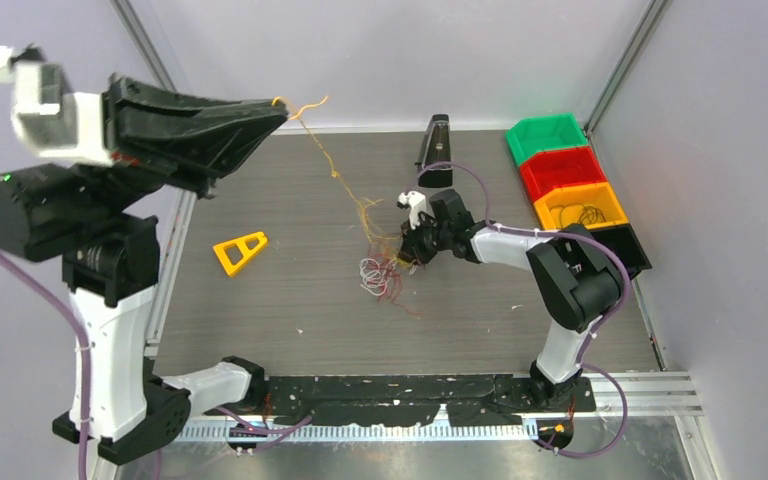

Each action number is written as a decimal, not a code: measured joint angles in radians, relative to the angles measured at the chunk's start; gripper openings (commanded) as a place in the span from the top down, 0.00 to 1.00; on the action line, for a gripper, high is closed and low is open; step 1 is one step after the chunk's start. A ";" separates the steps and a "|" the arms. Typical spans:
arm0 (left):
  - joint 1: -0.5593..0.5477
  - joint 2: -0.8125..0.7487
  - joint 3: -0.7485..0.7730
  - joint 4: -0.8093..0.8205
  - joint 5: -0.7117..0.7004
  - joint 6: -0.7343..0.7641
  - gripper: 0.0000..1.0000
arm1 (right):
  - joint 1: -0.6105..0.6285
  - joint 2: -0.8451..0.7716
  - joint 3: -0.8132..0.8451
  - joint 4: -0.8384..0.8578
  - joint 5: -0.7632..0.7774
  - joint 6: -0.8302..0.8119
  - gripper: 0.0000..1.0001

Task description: Untangle the cables

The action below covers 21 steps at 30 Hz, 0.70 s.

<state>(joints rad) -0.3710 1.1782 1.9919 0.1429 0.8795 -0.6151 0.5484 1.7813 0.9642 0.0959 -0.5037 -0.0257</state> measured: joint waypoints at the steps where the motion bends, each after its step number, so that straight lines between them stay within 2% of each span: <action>1: 0.000 -0.014 -0.002 0.009 -0.008 0.000 1.00 | -0.003 0.002 -0.005 -0.028 0.008 -0.003 0.94; 9: 0.007 -0.068 -0.006 0.068 -0.024 0.015 1.00 | -0.024 -0.048 -0.035 -0.142 0.014 -0.082 0.94; 11: 0.017 -0.043 0.041 0.074 -0.030 0.021 1.00 | -0.030 -0.054 -0.034 -0.159 0.015 -0.090 0.85; 13: 0.024 -0.016 0.090 0.076 -0.044 0.026 1.00 | -0.035 -0.037 -0.021 -0.187 0.016 -0.089 0.71; 14: 0.028 -0.006 0.110 0.076 -0.053 0.032 1.00 | -0.037 -0.028 -0.016 -0.194 0.018 -0.086 0.60; 16: 0.033 0.008 0.142 0.075 -0.073 0.050 1.00 | -0.040 -0.009 -0.006 -0.211 0.024 -0.089 0.47; 19: 0.034 0.005 0.146 0.069 -0.097 0.066 1.00 | -0.048 -0.006 0.021 -0.249 0.013 -0.093 0.35; 21: 0.034 -0.017 0.105 0.073 -0.104 0.071 1.00 | -0.054 -0.006 0.049 -0.293 0.000 -0.107 0.22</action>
<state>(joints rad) -0.3370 1.1610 2.0972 0.2161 0.7753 -0.5446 0.4942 1.7752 1.0130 -0.1974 -0.5037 -0.1329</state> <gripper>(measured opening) 0.005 0.634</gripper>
